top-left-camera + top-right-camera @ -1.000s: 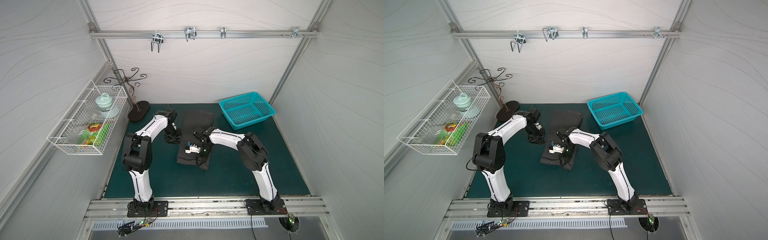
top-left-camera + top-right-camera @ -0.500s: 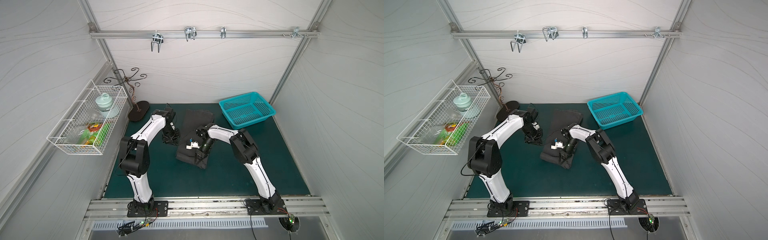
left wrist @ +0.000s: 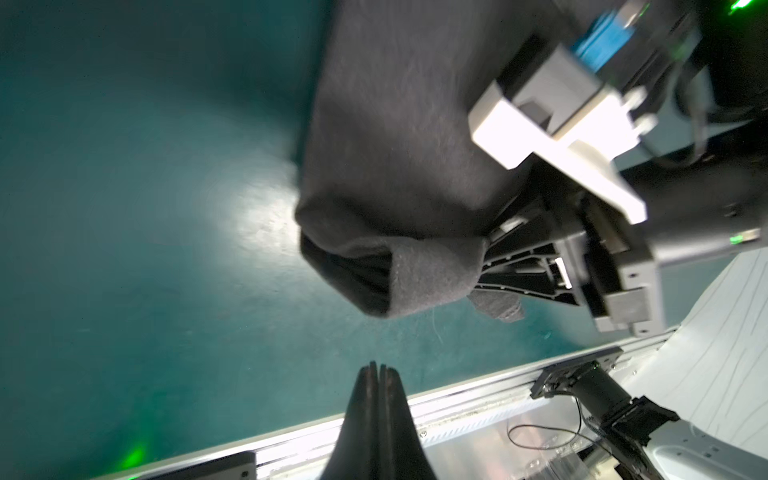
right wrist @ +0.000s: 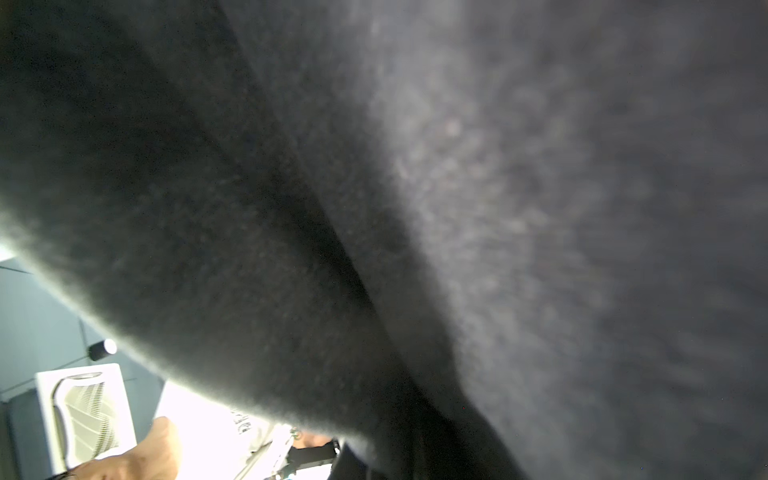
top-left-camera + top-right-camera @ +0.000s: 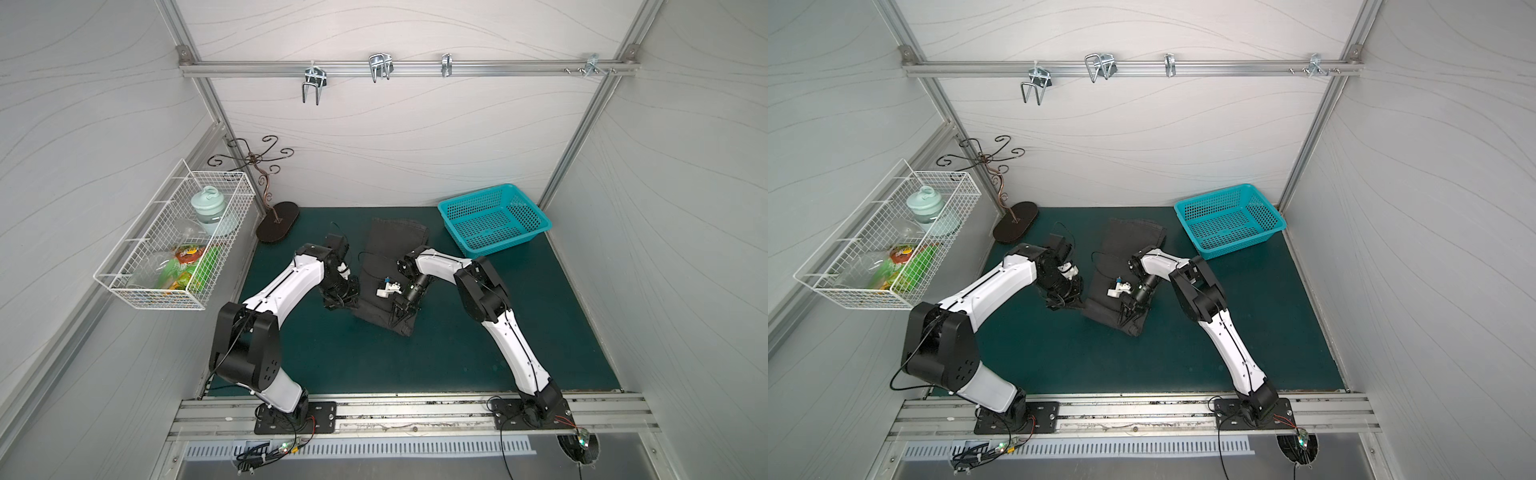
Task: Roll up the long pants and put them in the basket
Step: Roll the long pant at the center of the board.
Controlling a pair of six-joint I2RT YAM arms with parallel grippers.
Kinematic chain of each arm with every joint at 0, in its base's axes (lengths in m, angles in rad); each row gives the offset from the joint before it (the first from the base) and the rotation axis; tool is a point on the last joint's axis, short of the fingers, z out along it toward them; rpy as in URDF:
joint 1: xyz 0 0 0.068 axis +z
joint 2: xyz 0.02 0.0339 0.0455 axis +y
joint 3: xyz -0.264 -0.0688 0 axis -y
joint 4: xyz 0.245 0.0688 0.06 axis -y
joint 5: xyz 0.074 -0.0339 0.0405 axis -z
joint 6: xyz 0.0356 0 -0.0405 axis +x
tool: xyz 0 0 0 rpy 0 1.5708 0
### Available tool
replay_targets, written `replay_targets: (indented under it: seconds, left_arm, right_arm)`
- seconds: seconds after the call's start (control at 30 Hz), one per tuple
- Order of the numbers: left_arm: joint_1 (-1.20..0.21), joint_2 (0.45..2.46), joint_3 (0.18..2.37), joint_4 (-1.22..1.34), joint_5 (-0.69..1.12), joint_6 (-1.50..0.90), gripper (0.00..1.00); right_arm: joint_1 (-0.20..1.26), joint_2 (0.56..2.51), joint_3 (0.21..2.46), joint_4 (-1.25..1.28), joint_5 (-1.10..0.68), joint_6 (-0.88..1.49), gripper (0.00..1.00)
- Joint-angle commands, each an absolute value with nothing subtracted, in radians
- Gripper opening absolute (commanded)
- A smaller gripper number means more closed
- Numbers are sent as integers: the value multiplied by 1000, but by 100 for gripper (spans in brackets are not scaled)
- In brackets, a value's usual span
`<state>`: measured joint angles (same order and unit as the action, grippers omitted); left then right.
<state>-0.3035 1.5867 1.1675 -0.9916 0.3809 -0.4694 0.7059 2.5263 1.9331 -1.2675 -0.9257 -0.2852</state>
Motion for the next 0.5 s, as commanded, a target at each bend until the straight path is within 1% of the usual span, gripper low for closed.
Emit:
replay_targets:
  seconds: [0.0,0.17,0.47]
  left_arm:
    - [-356,1617,1157,-864,429,-525,0]
    - [-399,1670,1162,-804,427,-564,0]
    - [-407,1726,1191,-785,416,-560,0]
  right_arm:
    - [685,2607,1932,-1237,-826,-239,0]
    - [685,2599,1939,-1250,-792,-223,0]
    - [684,2576,1933,-1242,-787,-224,0]
